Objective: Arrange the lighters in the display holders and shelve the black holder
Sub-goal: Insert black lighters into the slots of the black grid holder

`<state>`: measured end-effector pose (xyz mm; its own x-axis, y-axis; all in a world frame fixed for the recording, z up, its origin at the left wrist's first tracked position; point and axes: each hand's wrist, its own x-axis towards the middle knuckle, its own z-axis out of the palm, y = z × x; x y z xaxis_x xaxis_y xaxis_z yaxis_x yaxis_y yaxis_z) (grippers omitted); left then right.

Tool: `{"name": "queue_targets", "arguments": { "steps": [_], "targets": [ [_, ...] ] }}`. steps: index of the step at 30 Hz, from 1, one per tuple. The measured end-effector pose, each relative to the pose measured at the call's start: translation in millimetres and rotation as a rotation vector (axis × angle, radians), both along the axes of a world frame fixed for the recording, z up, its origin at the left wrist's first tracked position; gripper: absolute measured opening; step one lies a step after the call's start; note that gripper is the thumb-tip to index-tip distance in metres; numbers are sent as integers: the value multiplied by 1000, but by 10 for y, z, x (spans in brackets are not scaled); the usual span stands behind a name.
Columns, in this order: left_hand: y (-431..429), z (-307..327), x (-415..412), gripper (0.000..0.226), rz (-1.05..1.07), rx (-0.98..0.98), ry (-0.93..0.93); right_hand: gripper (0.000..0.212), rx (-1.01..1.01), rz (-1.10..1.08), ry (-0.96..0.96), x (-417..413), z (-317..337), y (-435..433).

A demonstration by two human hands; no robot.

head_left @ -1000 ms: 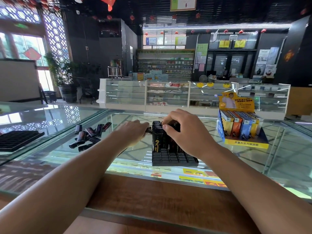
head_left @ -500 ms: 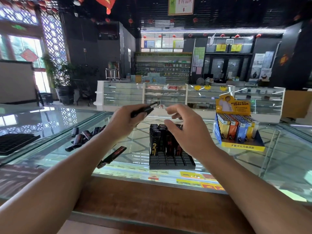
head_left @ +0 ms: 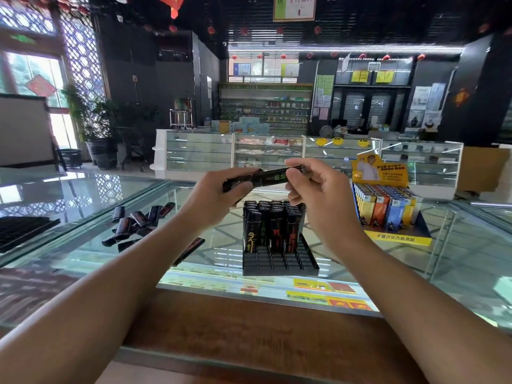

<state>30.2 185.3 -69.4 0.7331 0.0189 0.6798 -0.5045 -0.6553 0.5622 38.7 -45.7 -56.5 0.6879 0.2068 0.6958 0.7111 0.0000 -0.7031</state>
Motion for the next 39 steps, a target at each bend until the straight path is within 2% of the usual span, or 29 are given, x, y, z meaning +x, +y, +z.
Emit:
{"name": "queue_targets", "arguments": {
  "steps": [4,8,11,14,18,22,24,29,33,39],
  "targets": [
    [-8,-65,39,23,19,-360,155,7,17,71,165,24,23,-63],
    [-7,-96,58,16,25,-488,230,12,-5,95,186,29,27,-74],
    [-37,-99,46,16,31,-488,245,27,-7,110,168,34,32,-45],
    [-40,-109,62,13,35,-457,215,22,-37,55,144,45,33,-37],
    [-35,-113,66,13,15,-450,199,20,4,82,218,66,37,-53],
    [-68,-137,67,13,3,-446,190,51,12,116,204,15,59,-51],
    [-66,-148,74,12,0,-446,177,59,-34,114,159,-8,65,-47],
    [-70,-150,84,11,-13,-454,162,50,-22,152,150,-79,54,-20],
    [-76,-153,82,11,-23,-460,167,43,-65,67,98,-55,30,-29],
    [-68,-162,75,12,-32,-440,158,41,-67,137,112,-31,15,-40]
  ]
}}
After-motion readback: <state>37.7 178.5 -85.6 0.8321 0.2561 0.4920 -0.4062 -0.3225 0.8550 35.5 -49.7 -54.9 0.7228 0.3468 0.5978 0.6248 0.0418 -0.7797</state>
